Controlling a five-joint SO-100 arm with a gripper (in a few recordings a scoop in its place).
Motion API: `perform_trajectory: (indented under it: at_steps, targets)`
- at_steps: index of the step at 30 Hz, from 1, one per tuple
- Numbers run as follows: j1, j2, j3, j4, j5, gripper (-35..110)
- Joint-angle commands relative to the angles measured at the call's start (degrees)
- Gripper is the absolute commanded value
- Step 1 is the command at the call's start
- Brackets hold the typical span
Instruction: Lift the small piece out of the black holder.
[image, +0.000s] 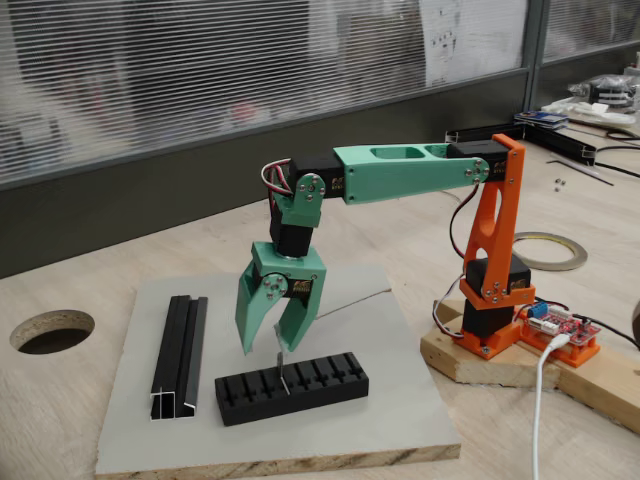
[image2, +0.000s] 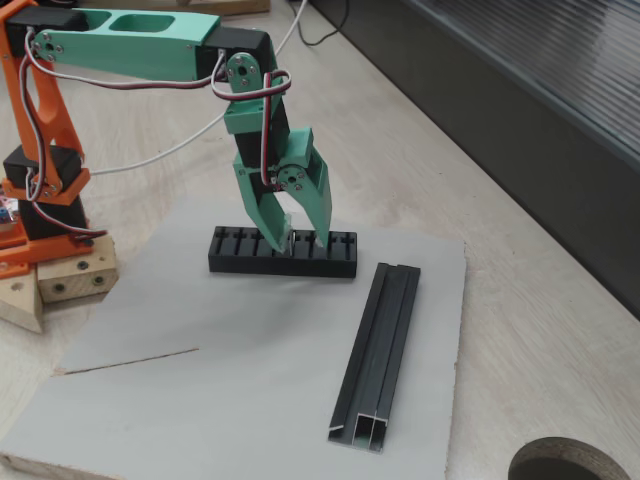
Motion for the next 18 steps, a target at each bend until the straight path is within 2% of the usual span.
perform_trajectory:
  at_steps: [1, 18]
  targets:
    - [-0.79, 0.62, 0.88, 0.26, 0.79, 36]
    - [-0.88, -2.55, 0.88, 0.26, 0.97, 36]
